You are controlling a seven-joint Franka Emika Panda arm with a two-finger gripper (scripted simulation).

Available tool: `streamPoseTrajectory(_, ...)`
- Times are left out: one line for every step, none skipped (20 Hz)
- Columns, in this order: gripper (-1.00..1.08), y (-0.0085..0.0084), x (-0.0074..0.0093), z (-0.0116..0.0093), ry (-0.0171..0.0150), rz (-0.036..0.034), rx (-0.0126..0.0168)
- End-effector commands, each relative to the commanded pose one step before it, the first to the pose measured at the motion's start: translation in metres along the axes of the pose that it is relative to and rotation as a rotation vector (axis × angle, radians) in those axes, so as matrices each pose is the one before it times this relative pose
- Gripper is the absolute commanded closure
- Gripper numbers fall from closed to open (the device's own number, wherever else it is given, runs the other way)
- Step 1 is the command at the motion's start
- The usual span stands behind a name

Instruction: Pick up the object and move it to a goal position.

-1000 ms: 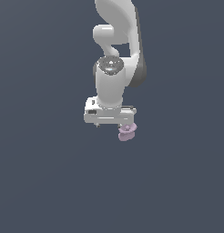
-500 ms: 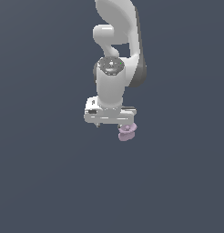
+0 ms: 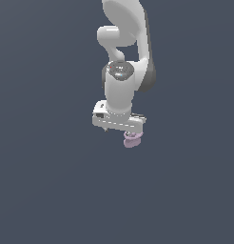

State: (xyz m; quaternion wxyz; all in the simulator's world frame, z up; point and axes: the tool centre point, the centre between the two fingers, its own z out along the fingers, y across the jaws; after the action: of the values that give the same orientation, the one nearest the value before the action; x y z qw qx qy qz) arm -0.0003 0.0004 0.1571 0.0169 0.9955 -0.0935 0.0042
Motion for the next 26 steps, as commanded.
streamPoseTrajectory(-0.92,-0.00484,-0.00251,0.00190,-0.00088,0.05434,0.00234)
streamPoseTrajectory(-0.92,-0.00201,-0.00122,0.00083,-0.00041,0.02411,0.00099)
streamPoseTrajectory(-0.92,-0.00196,-0.00127,0.00083,-0.00043,0.02419,0.00097)
streamPoseTrajectory(-0.92,-0.00192,-0.00133,0.00083,-0.00045,0.02420,0.00095)
streamPoseTrajectory(-0.92,-0.00187,-0.00138,0.00083,-0.00047,0.02422,0.00093)
streamPoseTrajectory(-0.92,-0.00183,-0.00143,0.00083,-0.00049,0.02423,0.00091)
streamPoseTrajectory(-0.92,-0.00178,-0.00148,0.00083,-0.00050,0.02424,0.00088)
streamPoseTrajectory(-0.92,-0.00173,-0.00152,0.00083,-0.00052,0.02425,0.00086)
streamPoseTrajectory(-0.92,-0.00168,-0.00157,0.00083,-0.00053,0.02426,0.00083)
streamPoseTrajectory(-0.92,-0.00162,-0.00161,0.00083,-0.00055,0.02427,0.00081)
streamPoseTrajectory(-0.92,-0.00157,-0.00165,0.00083,-0.00056,0.02428,0.00079)
streamPoseTrajectory(-0.92,-0.00152,-0.00169,0.00083,-0.00057,0.02429,0.00076)
streamPoseTrajectory(-0.92,-0.00146,-0.00173,0.00082,-0.00058,0.02430,0.00074)
streamPoseTrajectory(-0.92,-0.00141,-0.00177,0.00082,-0.00060,0.02431,0.00071)
streamPoseTrajectory(-0.92,-0.00135,-0.00180,0.00082,-0.00060,0.02432,0.00069)
streamPoseTrajectory(-0.92,-0.00129,-0.00184,0.00082,-0.00061,0.02433,0.00066)
streamPoseTrajectory(-0.92,-0.00123,-0.00187,0.00082,-0.00062,0.02434,0.00064)
streamPoseTrajectory(-0.92,-0.00117,-0.00189,0.00082,-0.00063,0.02436,0.00061)
streamPoseTrajectory(-0.92,-0.00112,-0.00193,0.00082,-0.00063,0.02435,0.00059)
streamPoseTrajectory(-0.92,-0.00105,-0.00194,0.00082,-0.00064,0.02438,0.00057)
streamPoseTrajectory(-0.92,-0.00099,-0.00197,0.00081,-0.00064,0.02438,0.00054)
streamPoseTrajectory(-0.92,-0.00093,-0.00199,0.00081,-0.00065,0.02439,0.00052)
streamPoseTrajectory(-0.92,-0.00086,-0.00201,0.00081,-0.00065,0.02440,0.00049)
streamPoseTrajectory(-0.92,-0.00080,-0.00203,0.00081,-0.00065,0.02441,0.00047)
streamPoseTrajectory(-0.92,-0.00073,-0.00204,0.00081,-0.00065,0.02443,0.00045)
streamPoseTrajectory(-0.92,-0.00067,-0.00206,0.00081,-0.00065,0.02443,0.00043)
